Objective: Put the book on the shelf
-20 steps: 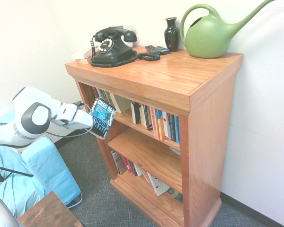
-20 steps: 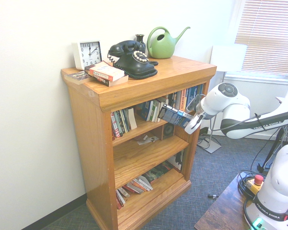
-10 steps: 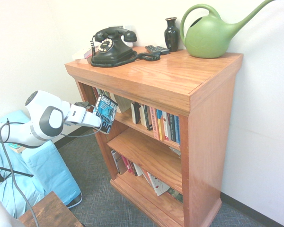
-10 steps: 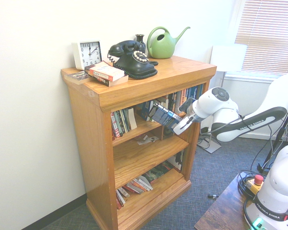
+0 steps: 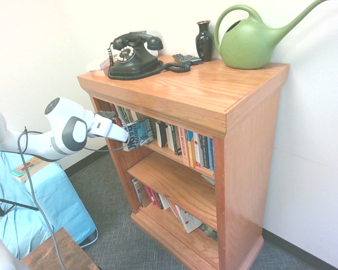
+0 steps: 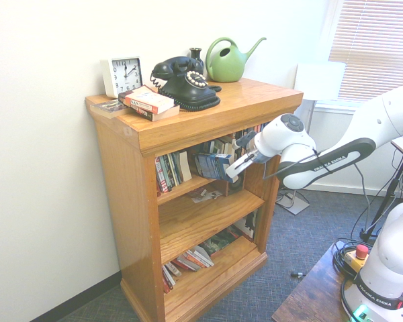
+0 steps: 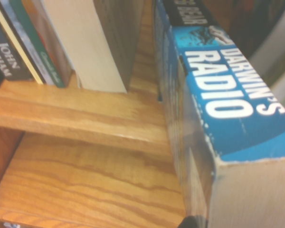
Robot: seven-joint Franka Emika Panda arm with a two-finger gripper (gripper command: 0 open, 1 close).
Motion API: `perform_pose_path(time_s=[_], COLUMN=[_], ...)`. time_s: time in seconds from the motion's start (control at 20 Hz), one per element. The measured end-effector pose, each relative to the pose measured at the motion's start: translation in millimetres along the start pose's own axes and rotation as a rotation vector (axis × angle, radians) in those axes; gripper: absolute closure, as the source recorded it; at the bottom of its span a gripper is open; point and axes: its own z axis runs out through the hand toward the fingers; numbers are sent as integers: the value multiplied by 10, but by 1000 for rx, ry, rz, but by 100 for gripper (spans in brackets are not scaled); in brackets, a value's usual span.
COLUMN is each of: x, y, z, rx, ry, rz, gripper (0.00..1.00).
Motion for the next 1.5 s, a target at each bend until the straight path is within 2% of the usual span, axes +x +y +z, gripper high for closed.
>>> perform_pose_path(time_s=[0.4, 0.8, 1.3, 1.35, 1.5], x=[-85, -3, -69, -60, -40], y=[-198, -358, -605, -621, -638], z=[160, 574, 811, 827, 849], rx=[11, 11, 39, 39, 37], ry=[38, 85, 139, 141, 147], rz=[-42, -56, -57, -57, -59], gripper=[100, 100, 100, 0, 0])
